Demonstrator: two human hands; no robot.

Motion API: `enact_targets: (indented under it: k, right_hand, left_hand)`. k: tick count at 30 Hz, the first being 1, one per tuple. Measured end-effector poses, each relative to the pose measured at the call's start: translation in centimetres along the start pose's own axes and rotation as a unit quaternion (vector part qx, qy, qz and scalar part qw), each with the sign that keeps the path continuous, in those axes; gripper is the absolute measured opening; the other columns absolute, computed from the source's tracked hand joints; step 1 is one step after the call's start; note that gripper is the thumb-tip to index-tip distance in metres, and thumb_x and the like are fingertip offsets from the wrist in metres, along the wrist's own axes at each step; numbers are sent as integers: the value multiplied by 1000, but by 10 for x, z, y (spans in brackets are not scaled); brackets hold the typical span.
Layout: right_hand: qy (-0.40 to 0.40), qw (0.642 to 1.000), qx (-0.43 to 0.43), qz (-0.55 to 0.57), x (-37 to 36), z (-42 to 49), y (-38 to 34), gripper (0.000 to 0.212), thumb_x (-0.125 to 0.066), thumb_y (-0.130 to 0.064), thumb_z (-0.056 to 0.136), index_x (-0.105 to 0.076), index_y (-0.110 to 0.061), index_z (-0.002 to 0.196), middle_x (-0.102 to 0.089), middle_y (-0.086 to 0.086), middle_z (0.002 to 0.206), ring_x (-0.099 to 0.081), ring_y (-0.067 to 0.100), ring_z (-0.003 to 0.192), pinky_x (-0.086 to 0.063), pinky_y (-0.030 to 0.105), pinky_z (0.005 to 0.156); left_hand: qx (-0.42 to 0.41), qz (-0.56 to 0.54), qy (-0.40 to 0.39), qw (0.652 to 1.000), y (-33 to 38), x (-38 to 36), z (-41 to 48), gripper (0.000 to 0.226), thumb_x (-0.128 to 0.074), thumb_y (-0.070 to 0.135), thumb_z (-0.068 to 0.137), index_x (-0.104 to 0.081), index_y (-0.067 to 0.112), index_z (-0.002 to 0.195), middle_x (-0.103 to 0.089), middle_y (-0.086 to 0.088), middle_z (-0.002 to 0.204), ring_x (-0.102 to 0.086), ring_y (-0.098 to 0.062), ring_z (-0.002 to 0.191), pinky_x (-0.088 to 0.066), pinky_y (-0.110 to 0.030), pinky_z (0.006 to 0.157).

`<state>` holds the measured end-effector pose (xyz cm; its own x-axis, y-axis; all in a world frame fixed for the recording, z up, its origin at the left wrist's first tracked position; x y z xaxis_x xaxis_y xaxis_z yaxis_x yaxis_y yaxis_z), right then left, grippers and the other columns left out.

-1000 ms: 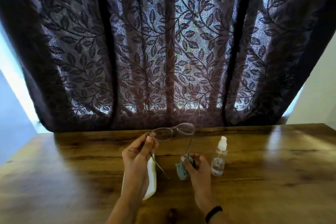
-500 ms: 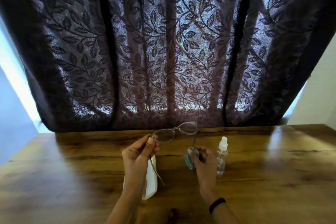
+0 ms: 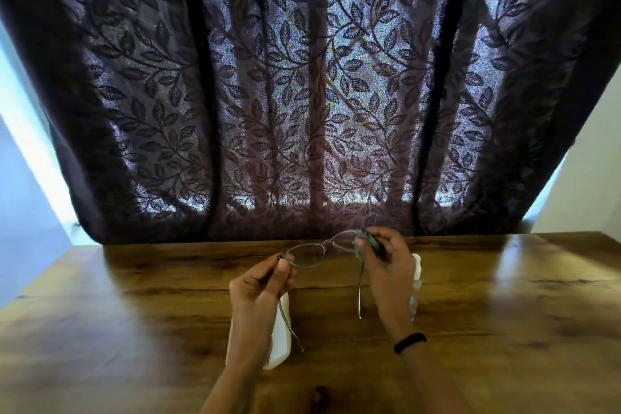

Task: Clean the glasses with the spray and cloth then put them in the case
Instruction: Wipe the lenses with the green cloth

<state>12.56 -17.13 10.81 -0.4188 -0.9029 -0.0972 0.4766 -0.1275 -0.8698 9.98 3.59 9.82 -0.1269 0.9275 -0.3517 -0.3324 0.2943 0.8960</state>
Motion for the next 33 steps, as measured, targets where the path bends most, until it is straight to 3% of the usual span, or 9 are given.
enact_targets:
  k: [7,9,15,20,25,29,33]
  right_hand:
    - [-6,999,-44,11,-1,-7,17,20,-69,-10,78,-59,-23,89,-68,0,88,-66,16,87,-55,23,74]
    - [0,998,-64,22,0,-17,26,22,-68,-9,78,-58,-27,85,-69,1,87,-66,18,84,-55,19,69]
    - [-12,991,-129,-16,2,-46,51,24,-66,-15,81,-54,-35,86,-66,-5,90,-64,7,85,-52,10,63]
    - [-28,982,-184,-26,0,-61,63,17,-66,-20,81,-56,-31,90,-66,-4,94,-66,11,87,-57,19,64]
    - [-43,977,-203,-38,-1,-70,63,16,-67,-18,80,-57,-25,90,-67,-6,87,-67,7,76,-56,17,60]
    - [-41,971,-229,-57,0,-72,67,16,-67,-19,80,-60,-16,94,-68,3,92,-68,16,83,-59,38,74]
    - [-26,964,-260,-43,5,-66,70,9,-68,-17,79,-61,-16,84,-67,3,86,-66,19,82,-58,40,75]
  left_hand:
    - [3,-33,9,999,3,-5,-2,16,-61,21,74,-75,18,81,-72,-1,71,-65,-10,67,-58,-25,68]
    - [9,-51,35,998,3,-4,-1,16,-61,20,73,-73,14,81,-71,0,67,-65,-9,64,-58,-25,67]
    - [3,-66,62,996,8,-5,0,29,-58,17,74,-66,-3,94,-66,1,63,-62,-12,64,-57,-30,69]
    - [0,-70,77,995,8,-5,-1,23,-59,17,74,-68,3,89,-68,-1,66,-62,-16,68,-57,-34,74]
    - [-7,-61,84,995,8,0,0,31,-59,18,75,-65,-3,97,-72,0,73,-65,-16,70,-56,-35,76]
    - [5,-56,68,996,3,0,1,34,-61,20,73,-66,-4,97,-71,0,69,-66,-13,67,-59,-31,70]
    - [11,-40,-7,999,2,-4,0,23,-68,30,70,-74,14,86,-73,-4,75,-68,-15,74,-57,-25,69]
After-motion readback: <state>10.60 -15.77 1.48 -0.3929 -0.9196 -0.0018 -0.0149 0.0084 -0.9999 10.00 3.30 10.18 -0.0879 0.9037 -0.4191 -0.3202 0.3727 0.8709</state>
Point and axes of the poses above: each hand's wrist, its own z-axis towards the middle knuckle, its own x-axis out of the back of the hand, y = z × x, the point moved 6 cm from there along z, towards the middle knuckle
